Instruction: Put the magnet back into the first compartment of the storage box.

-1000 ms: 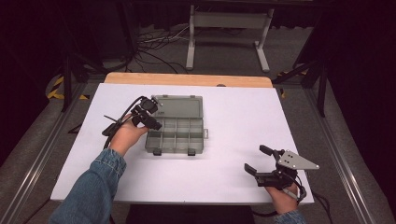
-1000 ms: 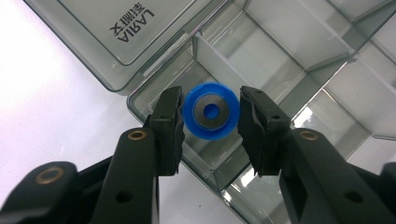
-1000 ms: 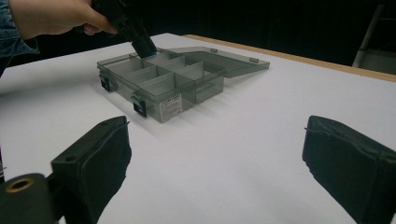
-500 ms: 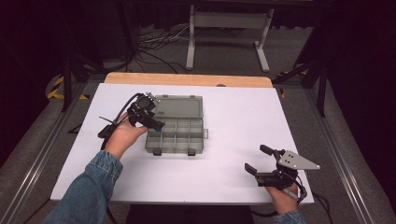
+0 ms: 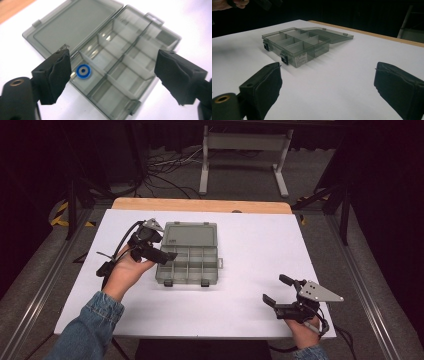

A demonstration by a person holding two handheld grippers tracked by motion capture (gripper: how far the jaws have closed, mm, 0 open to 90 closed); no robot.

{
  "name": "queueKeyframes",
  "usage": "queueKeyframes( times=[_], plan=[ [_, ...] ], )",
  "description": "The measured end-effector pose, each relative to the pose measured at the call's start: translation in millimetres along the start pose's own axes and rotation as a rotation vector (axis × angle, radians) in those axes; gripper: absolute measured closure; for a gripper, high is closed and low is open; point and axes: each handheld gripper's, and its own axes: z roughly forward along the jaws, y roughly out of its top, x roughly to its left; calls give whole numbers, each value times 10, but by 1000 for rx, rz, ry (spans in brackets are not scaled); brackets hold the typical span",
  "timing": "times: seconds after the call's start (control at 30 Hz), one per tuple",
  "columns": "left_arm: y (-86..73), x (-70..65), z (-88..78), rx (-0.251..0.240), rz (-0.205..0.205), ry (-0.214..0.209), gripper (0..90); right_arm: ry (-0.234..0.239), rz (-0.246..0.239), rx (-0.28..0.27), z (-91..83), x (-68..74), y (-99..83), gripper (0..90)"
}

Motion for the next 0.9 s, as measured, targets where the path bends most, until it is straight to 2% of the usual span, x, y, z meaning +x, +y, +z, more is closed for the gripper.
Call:
queueKeyframes(
  times=[0.1, 0.2, 0.23, 0.27, 0.43, 0.47, 0.67, 0.77, 0.9],
  plan=[
    [-63, -45, -107, -59, 4, -16, 84, -4, -2, 3, -8, -2, 2, 80],
    [-172, -100, -241, -149, 13, -34, 40, -8, -5, -5, -15, -5, 7, 76],
    [-202, -114, -271, -174, 16, -35, 37, -12, -4, -6, -17, -5, 7, 75],
    [-202, -114, -271, -174, 16, -35, 29, -12, -4, -6, -17, -5, 7, 75],
    [-401, -175, -422, -316, 40, -43, 11, -16, -3, -10, -27, -15, 9, 71],
    [-401, -175, -422, -316, 40, -43, 10, -16, -3, -10, -27, -15, 9, 71],
    [-658, -213, -479, -432, 38, -55, 9, -19, -7, -17, -35, -16, 10, 63],
    [-794, -235, -480, -469, 55, -60, 4, -22, -11, -21, -33, -13, 11, 58],
    [-946, -259, -484, -561, 50, -64, 4, -25, -12, -25, -36, -11, 11, 52]
  ],
)
